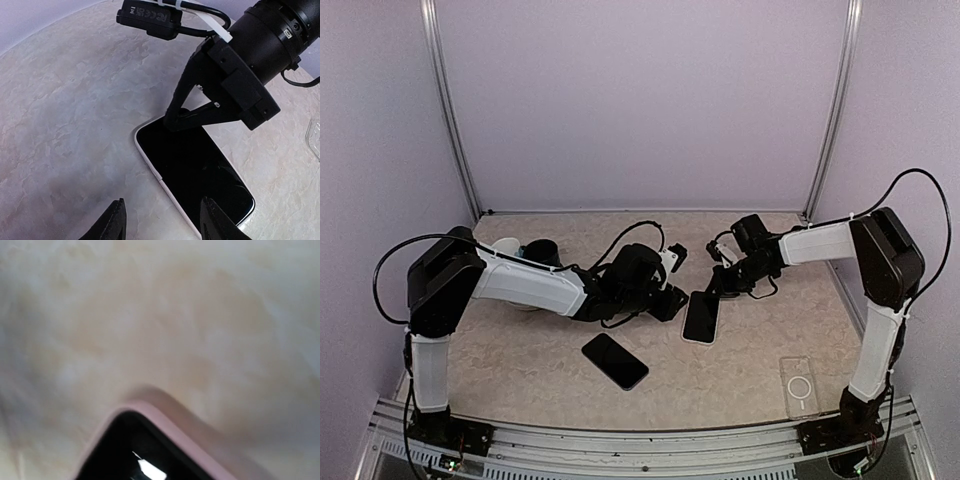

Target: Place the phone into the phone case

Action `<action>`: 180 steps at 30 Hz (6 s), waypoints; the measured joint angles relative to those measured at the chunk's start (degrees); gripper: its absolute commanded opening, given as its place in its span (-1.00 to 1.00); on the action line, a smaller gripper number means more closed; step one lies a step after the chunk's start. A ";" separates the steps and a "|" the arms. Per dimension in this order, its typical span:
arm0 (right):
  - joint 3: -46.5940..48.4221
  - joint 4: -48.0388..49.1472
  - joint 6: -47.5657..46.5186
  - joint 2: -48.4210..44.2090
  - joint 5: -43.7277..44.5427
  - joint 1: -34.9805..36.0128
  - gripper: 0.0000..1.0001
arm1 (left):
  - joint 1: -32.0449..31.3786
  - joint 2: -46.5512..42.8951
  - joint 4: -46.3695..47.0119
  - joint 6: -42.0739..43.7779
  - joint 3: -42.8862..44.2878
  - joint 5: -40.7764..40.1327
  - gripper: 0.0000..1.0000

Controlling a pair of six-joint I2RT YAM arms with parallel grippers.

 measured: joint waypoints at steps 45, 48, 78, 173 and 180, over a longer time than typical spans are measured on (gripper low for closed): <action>8.04 -11.06 0.90 -5.55 7.43 1.55 -0.89 | 1.88 6.29 -7.93 -7.21 8.63 2.36 0.01; 8.04 -10.99 0.74 -5.25 6.03 1.49 -1.00 | 2.99 8.17 -9.57 -8.66 11.67 2.43 0.00; 11.93 -9.77 1.68 3.93 3.65 4.50 0.37 | 6.38 9.81 -8.24 -17.55 7.82 7.63 -0.01; -1.62 18.40 19.43 3.56 -17.68 4.04 -1.00 | 10.93 6.78 8.07 -29.97 -4.26 19.63 -0.02; -1.86 14.45 13.88 -1.64 -18.03 4.59 -1.00 | 11.06 -0.22 8.90 -27.41 -12.83 15.85 0.08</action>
